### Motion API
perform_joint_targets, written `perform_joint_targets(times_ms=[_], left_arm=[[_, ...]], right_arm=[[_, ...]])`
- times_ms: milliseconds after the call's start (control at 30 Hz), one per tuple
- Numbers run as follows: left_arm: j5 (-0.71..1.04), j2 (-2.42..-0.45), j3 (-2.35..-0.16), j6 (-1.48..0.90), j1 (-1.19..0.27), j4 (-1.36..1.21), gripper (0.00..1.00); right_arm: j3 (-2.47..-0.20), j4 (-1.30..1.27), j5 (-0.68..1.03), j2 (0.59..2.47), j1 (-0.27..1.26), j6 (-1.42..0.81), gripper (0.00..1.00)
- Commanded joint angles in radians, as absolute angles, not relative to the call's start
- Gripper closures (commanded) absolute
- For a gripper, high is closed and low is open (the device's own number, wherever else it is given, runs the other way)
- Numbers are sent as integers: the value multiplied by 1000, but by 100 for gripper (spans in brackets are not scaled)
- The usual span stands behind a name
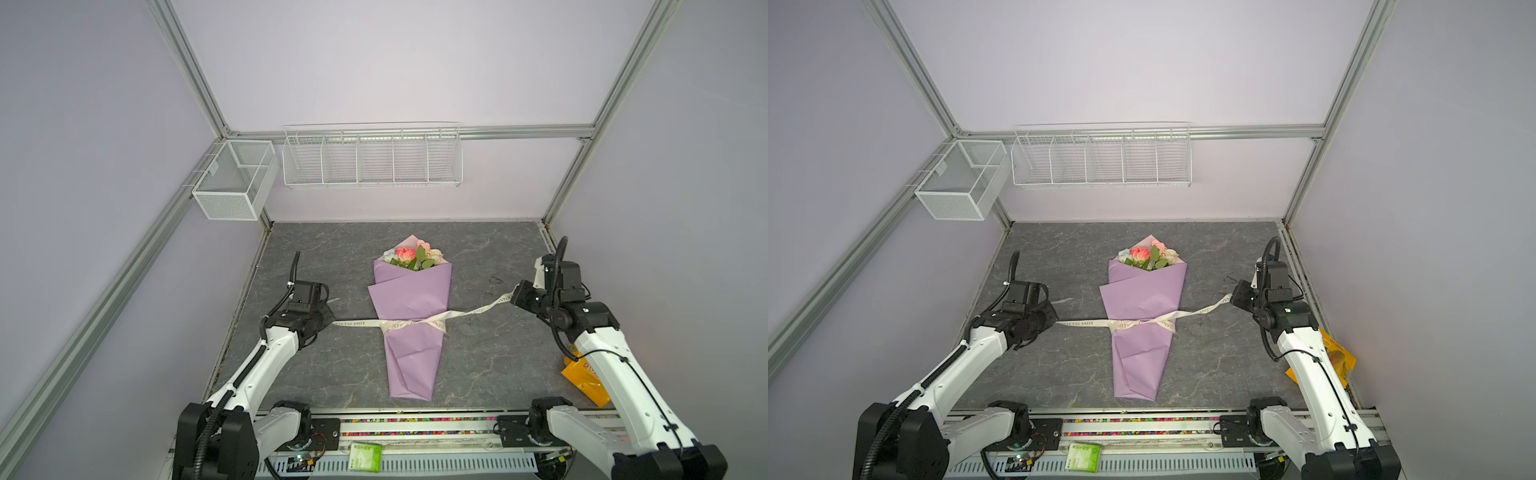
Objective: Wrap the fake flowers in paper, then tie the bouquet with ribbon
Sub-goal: 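Pull both ribbon ends apart to tighten the knot around the cone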
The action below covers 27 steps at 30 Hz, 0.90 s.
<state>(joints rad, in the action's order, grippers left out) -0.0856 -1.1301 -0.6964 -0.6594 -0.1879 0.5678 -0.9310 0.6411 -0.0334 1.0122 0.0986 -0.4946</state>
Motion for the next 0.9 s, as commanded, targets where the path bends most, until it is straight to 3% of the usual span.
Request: perform_joint_targets(times_ms=[0,333,667,867], left_arm=[[-95,-1120,-711,-634,-141,596,100],[-133,-1179,-762,-623,-30,651,100],[-212,-1237,-804,-622,106,713,100],[-343,-1277,-839,-605,114,736,100]], right_arm=[[-959,662,-122,1030,79,-467,94],[-1040,698,-399,1121,62,-377,94],[-1045,701,-566,1249,37,-348,93],[-1052,650,-610,1279,-52,-345,93]])
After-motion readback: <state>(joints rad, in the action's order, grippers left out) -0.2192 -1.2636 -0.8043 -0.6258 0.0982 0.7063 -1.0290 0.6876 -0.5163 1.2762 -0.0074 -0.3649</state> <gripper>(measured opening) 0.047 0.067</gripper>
